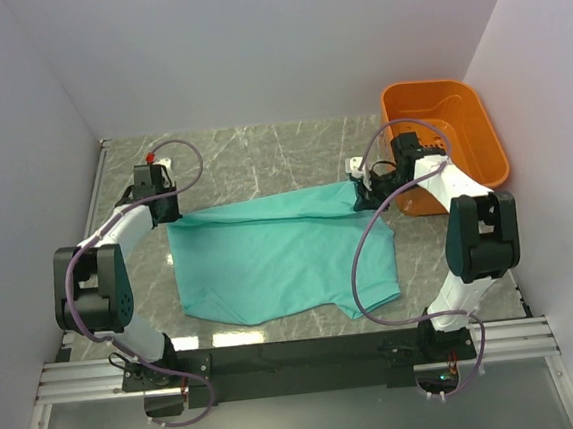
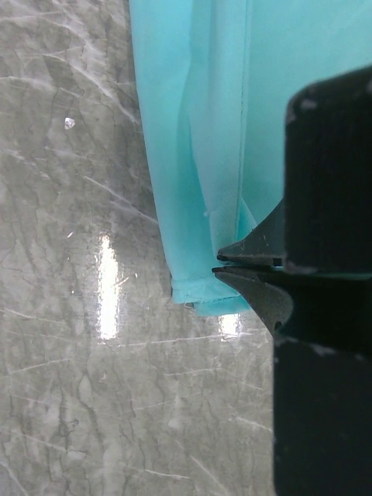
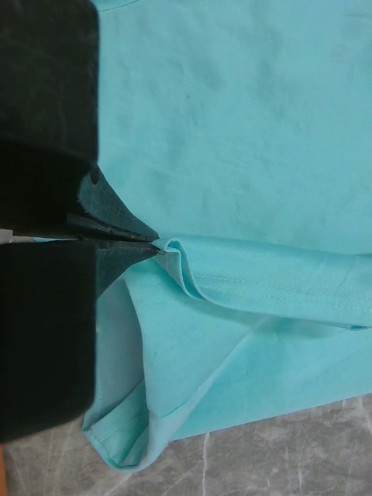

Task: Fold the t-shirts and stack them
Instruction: Fold the tshirt

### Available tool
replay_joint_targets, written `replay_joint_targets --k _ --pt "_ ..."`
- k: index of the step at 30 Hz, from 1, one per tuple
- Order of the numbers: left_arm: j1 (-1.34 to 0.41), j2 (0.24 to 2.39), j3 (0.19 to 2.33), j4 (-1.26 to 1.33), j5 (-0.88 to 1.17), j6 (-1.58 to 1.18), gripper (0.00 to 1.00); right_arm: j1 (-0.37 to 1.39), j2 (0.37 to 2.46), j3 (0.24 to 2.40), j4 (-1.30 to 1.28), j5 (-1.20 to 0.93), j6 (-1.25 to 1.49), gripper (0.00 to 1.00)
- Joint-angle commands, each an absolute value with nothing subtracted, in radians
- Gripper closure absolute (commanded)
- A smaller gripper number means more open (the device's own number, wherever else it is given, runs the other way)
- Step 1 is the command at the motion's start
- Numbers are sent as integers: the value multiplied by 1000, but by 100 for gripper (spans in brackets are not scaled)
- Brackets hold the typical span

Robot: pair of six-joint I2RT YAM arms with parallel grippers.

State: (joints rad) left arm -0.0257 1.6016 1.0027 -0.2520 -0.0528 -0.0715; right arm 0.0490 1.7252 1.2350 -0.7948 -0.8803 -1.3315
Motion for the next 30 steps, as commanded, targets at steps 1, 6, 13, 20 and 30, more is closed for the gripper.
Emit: replay_joint_targets --k 1,6,13,20,30 --pt "-34 1574 1000 -241 -87 -55 99 61 1715 1233 -779 -885 -1324 100" --pt "-40 1569 999 -247 -104 -54 99 66 1715 1232 -779 -879 -1321 100" --pt "-67 1549 1022 -298 -158 -69 89 64 1713 1232 -770 -870 -1298 100" --pt "-74 1343 985 -322 -187 -123 35 66 1715 1230 -746 -870 -1272 100" --pt "-67 1394 989 -350 -103 -256 41 66 1715 1235 -739 -853 -1250 100"
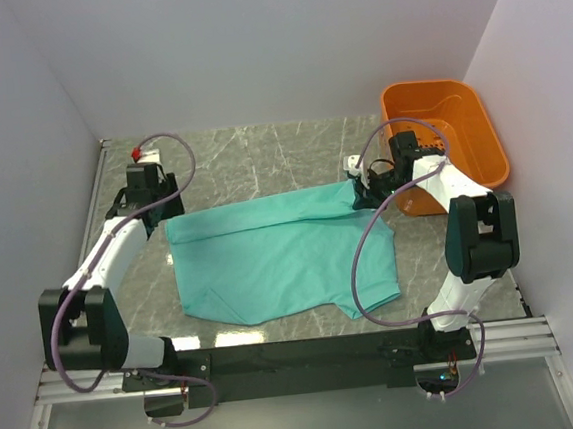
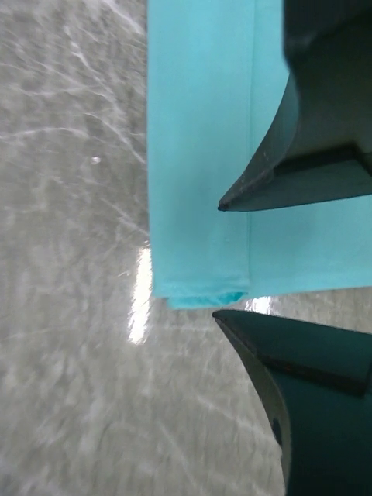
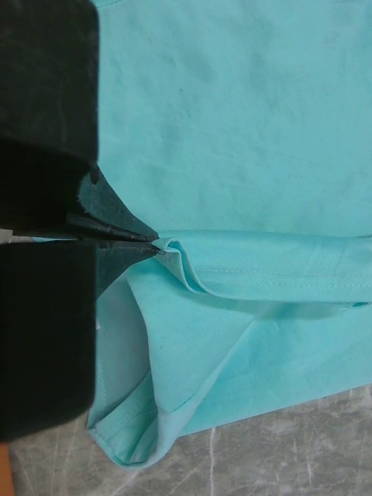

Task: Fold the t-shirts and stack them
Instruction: Fold the tshirt

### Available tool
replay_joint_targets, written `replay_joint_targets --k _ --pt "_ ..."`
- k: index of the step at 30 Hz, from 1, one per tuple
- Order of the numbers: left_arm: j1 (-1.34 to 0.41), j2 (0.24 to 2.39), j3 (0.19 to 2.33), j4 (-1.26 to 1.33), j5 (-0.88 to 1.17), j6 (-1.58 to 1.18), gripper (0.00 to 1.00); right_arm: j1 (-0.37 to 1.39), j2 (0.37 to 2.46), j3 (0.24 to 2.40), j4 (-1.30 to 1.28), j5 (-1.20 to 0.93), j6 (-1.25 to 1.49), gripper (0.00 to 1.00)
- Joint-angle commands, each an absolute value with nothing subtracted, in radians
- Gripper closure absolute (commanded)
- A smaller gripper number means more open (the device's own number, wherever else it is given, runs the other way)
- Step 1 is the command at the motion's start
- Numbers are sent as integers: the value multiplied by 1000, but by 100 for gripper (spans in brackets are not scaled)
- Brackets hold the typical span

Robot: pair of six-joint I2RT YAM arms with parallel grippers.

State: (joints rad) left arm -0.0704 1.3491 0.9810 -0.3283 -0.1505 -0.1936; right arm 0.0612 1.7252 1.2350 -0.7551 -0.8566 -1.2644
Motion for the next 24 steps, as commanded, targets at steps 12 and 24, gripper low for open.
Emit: replay_joint_targets --k 12,24 --pt "-67 1413 982 -341 -61 -265 45 67 1707 1230 -738 -796 -1221 92" --pt "-67 1284 996 -371 -25 -238 43 71 1559 1250 -873 -768 -1166 61"
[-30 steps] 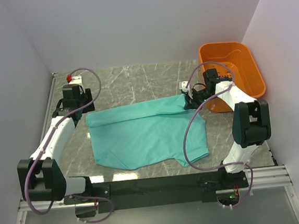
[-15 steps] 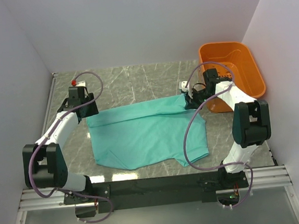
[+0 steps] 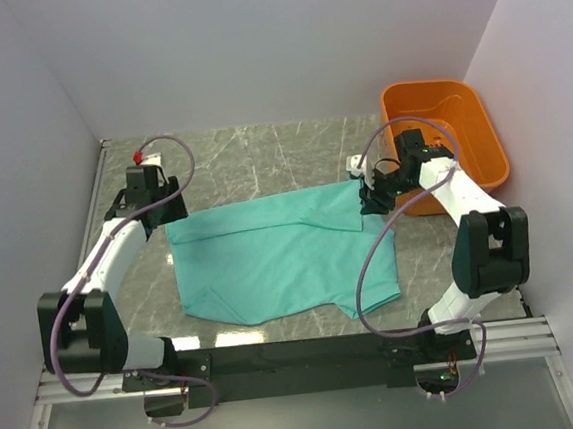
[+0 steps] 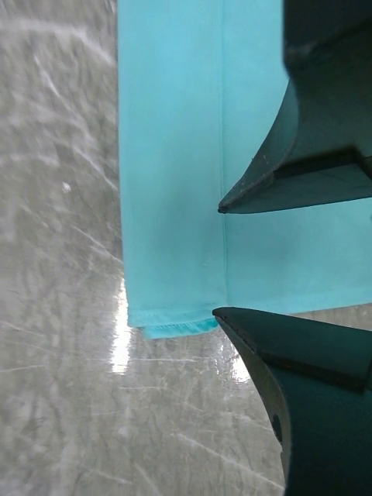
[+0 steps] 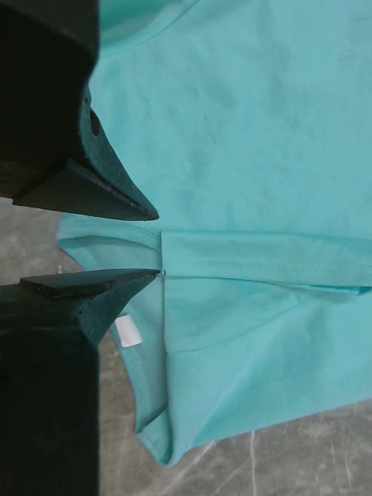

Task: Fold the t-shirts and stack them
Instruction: Fold the tshirt

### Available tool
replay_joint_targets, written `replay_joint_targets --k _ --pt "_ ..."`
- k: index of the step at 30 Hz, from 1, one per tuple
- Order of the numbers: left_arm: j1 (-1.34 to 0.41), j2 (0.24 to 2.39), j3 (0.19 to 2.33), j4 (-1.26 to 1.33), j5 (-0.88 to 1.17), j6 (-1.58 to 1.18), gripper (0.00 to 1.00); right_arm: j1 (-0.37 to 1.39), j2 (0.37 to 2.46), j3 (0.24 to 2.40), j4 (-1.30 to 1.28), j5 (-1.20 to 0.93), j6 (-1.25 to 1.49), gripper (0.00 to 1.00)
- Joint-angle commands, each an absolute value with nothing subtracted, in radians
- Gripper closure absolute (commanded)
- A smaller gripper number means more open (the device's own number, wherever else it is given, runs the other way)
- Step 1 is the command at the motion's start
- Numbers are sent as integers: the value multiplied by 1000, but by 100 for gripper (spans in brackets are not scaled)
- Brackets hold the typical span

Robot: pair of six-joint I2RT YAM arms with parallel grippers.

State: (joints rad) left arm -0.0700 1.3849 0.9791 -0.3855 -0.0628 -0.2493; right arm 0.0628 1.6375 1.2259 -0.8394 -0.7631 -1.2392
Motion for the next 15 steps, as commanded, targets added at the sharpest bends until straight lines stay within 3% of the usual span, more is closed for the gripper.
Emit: replay_joint_targets --k 1,4,9,15 --pt "-67 1243 989 -367 -9 -238 43 81 1557 1267 -865 -772 -1126 61" --pt "-67 1177 968 -362 9 -238 42 167 1584 1284 -787 -715 -899 61" --pt "-67 1000 904 -331 14 -230 32 305 1698 1327 -658 -588 -564 58" --pt "-69 844 796 -279 -34 -224 21 359 1854 1468 -618 -491 -468 54"
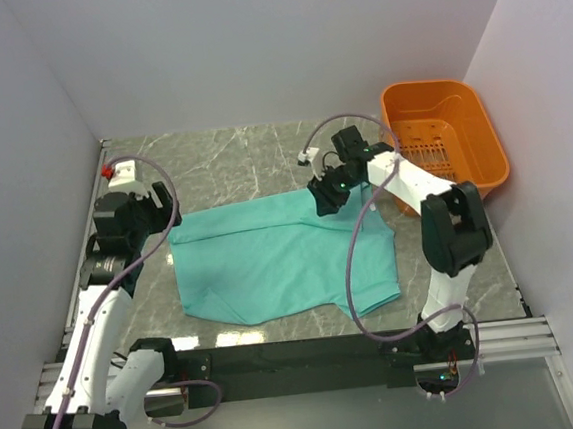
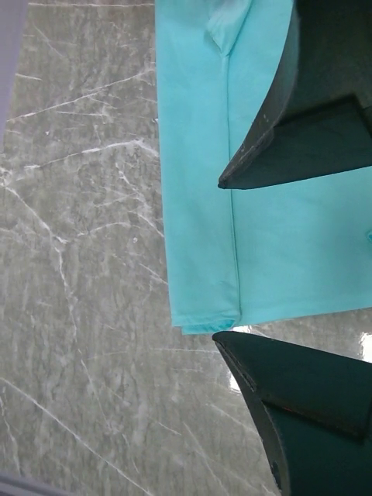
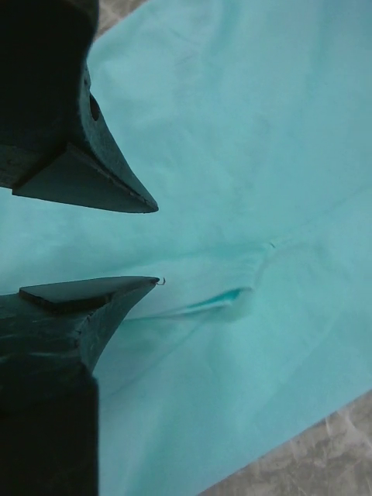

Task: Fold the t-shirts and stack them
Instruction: Fold the tshirt

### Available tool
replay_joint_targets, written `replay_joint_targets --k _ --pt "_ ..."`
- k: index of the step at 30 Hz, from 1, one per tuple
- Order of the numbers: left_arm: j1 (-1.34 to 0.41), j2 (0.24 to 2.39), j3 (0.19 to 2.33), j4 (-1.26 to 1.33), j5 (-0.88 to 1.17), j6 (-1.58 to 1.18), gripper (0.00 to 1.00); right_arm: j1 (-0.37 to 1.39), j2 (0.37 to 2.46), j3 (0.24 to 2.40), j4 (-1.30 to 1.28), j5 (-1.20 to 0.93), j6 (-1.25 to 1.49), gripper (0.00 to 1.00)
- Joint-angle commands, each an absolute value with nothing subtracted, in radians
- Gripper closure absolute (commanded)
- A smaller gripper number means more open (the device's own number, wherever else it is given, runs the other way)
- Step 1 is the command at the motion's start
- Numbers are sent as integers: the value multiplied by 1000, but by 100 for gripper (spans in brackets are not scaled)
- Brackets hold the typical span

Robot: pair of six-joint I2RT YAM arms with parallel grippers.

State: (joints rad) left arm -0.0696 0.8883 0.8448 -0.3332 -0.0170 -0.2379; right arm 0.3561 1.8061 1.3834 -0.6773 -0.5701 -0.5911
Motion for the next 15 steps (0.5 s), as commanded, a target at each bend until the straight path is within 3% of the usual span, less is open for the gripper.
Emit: replay_joint_targets --k 1,15 --pt "-69 830 778 -269 -37 -229 21 364 1874 1488 -639 -492 -466 54" --pt "-69 792 738 -252 -41 -242 20 410 2117 1718 -758 -566 -520 51"
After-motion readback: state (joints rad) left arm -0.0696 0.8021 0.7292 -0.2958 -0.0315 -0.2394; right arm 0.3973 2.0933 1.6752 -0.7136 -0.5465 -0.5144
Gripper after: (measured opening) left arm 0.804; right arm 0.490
